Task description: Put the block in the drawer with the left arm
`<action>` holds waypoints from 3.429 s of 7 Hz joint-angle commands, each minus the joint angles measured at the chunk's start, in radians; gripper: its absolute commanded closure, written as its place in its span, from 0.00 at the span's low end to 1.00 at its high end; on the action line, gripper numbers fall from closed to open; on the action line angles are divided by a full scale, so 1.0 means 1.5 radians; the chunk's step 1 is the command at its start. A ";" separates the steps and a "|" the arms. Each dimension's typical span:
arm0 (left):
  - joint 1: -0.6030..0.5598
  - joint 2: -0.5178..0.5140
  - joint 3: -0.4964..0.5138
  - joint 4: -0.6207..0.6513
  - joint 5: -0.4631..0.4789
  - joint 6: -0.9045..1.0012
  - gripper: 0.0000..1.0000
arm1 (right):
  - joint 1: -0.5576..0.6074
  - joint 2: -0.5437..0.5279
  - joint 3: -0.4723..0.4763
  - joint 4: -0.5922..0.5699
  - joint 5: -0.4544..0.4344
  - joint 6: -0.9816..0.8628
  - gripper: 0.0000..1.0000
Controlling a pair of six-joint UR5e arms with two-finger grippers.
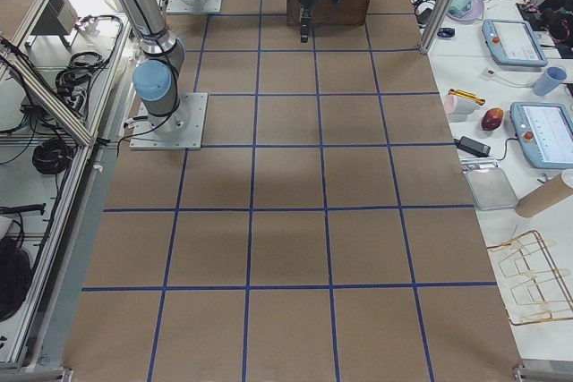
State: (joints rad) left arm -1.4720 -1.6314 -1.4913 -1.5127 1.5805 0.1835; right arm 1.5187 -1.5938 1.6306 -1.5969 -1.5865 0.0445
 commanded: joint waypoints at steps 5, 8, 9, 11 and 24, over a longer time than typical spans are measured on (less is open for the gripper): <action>0.151 -0.059 0.000 0.023 -0.001 0.185 0.00 | 0.000 0.000 0.000 0.000 0.000 0.000 0.00; 0.213 -0.109 0.000 0.060 -0.053 0.242 0.00 | 0.000 0.000 0.000 0.000 0.000 0.000 0.00; 0.227 -0.129 0.000 0.078 -0.054 0.269 0.00 | 0.000 0.000 0.000 0.000 0.000 0.000 0.00; 0.244 -0.165 -0.005 0.097 -0.098 0.288 0.02 | 0.000 0.000 0.000 0.000 0.000 0.000 0.00; 0.264 -0.249 -0.038 0.114 -0.176 0.281 0.02 | 0.000 0.000 0.000 0.000 0.000 0.000 0.00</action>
State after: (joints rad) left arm -1.0753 -1.9971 -1.5485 -1.3451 1.3162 0.6051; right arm 1.5187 -1.5938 1.6307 -1.5969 -1.5862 0.0445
